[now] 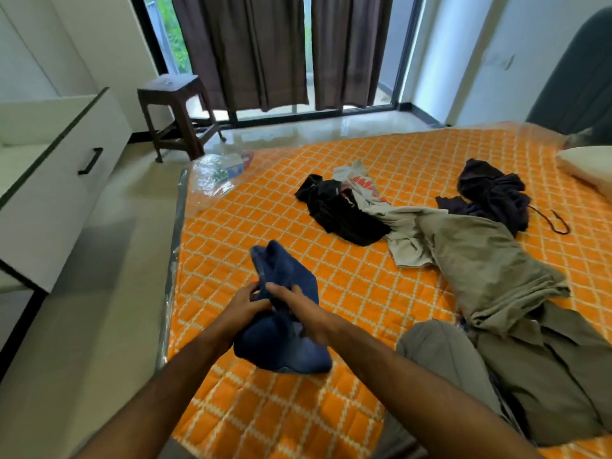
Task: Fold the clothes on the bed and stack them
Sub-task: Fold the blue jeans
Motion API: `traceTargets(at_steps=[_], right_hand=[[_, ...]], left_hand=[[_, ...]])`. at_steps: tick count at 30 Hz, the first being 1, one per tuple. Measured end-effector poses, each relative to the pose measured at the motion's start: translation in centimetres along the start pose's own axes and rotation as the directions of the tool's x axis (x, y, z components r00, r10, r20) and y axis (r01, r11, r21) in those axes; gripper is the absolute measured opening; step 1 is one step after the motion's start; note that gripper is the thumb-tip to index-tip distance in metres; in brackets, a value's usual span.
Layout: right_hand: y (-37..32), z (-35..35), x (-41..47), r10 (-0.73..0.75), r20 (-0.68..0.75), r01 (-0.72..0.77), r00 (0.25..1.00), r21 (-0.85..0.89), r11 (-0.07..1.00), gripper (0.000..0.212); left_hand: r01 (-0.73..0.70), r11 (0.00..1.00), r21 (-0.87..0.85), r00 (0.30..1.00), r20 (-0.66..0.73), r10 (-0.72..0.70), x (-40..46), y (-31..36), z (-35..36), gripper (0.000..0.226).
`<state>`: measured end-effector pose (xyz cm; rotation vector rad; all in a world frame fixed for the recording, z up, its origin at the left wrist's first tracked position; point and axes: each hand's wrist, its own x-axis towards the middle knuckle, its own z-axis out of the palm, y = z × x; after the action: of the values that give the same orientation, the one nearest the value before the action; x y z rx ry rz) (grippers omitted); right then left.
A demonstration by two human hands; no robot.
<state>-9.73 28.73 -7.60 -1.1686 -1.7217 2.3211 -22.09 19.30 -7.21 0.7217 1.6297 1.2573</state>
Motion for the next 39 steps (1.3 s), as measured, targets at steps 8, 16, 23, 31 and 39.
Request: traceTargets(at_steps=[8, 16, 23, 31, 39], right_hand=[[1.9, -8.8, -0.2, 0.072, -0.401, 0.068, 0.913, 0.324, 0.944, 0.053], [0.8, -14.2, -4.6, -0.016, -0.333, 0.127, 0.943, 0.313, 0.941, 0.013], [-8.5, -22.1, -12.6, -0.199, -0.282, 0.258, 0.939, 0.190, 0.947, 0.028], [-14.9, -40.6, -17.6, -0.230, -0.466, 0.144, 0.854, -0.213, 0.966, 0.042], [0.2, -48.0, -11.6, -0.004, -0.932, 0.457, 0.362, 0.174, 0.872, 0.073]], left_hand=[[-0.087, 0.990, -0.115, 0.992, -0.105, 0.075, 2.6, 0.1, 5.7, 0.038], [0.363, 0.889, -0.278, 0.931, 0.082, -0.355, 3.0, -4.9, 8.7, 0.084], [0.107, 0.833, -0.542, 0.981, 0.194, 0.001, 7.1, 3.3, 16.5, 0.054], [-0.262, 0.934, -0.244, 0.921, 0.225, 0.317, 16.7, 11.4, 31.2, 0.062], [-0.345, 0.938, 0.029, 0.925, 0.177, 0.335, 28.1, 16.0, 38.0, 0.080]])
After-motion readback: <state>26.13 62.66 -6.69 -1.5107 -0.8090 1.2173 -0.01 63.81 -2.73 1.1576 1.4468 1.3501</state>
